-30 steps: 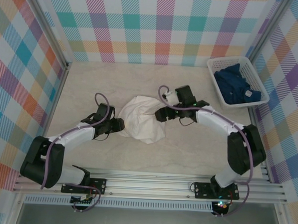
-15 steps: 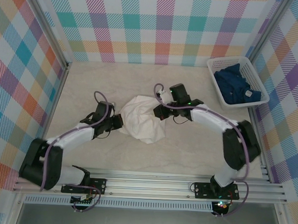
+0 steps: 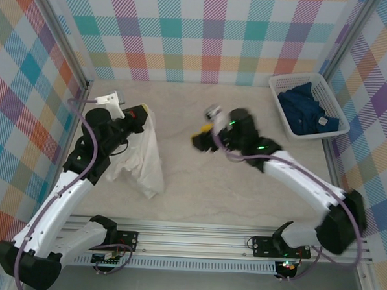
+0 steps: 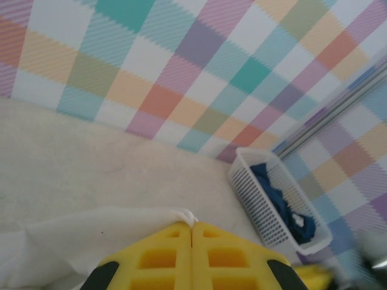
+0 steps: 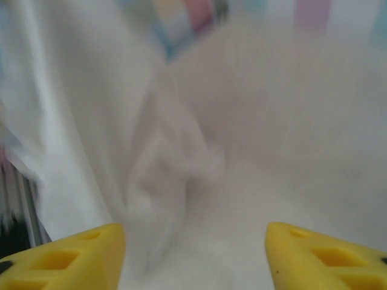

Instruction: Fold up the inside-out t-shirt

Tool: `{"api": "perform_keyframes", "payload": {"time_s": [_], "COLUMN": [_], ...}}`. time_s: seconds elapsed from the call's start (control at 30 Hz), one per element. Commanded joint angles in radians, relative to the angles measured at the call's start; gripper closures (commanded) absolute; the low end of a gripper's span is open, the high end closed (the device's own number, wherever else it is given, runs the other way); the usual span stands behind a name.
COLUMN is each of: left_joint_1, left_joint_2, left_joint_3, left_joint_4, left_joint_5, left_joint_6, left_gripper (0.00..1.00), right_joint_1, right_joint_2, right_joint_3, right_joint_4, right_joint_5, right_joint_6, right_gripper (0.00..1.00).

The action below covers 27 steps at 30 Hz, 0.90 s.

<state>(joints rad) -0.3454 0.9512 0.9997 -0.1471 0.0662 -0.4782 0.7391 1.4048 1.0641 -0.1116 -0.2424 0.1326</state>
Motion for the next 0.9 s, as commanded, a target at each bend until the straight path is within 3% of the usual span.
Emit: {"api": "perform_keyframes", "payload": {"time_s": [0.0, 0.2, 0.33, 0.43, 0.5, 0.57, 0.6, 0.73, 0.87], "left_joint_1": [0.002, 0.002, 0.002, 0.003, 0.003, 0.005, 0.005, 0.005, 0.005], "left_joint_2": [0.032, 0.038, 0.034, 0.023, 0.016, 0.007, 0.001, -0.028, -0.08], "left_joint_3": [0.025, 0.044, 0.062, 0.059, 0.063, 0.07, 0.078, 0.119, 0.168], "left_joint_4": [-0.093, -0.16, -0.199, -0.204, -0.213, -0.222, -0.227, -0.211, -0.14], "left_joint_5": [-0.006, -0.044, -0.079, -0.104, -0.125, -0.152, -0.166, -0.174, -0.093], "left_joint_6": [0.023, 0.059, 0.087, 0.092, 0.091, 0.088, 0.085, 0.07, 0.048], "left_gripper": [1.0, 1.0, 1.0, 1.0, 1.0, 1.0, 1.0, 1.0, 1.0], "right_joint_1": [0.14, 0.274, 0.309, 0.303, 0.293, 0.266, 0.247, 0.098, -0.048], "right_joint_2": [0.112, 0.369, 0.51, 0.584, 0.592, 0.544, 0.481, 0.126, -0.207], "right_joint_3": [-0.096, -0.09, -0.029, 0.017, 0.034, 0.018, -0.01, -0.074, 0.073], "right_joint_4": [0.077, 0.395, 0.49, 0.544, 0.562, 0.564, 0.562, 0.364, 0.076], "right_joint_5": [0.005, -0.052, -0.046, 0.024, 0.066, 0.074, 0.086, 0.076, 0.08], "right_joint_6": [0.056, 0.105, 0.106, 0.113, 0.095, 0.068, 0.052, -0.013, -0.088], "right_gripper": [0.26, 0.22, 0.24, 0.42, 0.63, 0.95, 1.0, 1.0, 1.0]}}
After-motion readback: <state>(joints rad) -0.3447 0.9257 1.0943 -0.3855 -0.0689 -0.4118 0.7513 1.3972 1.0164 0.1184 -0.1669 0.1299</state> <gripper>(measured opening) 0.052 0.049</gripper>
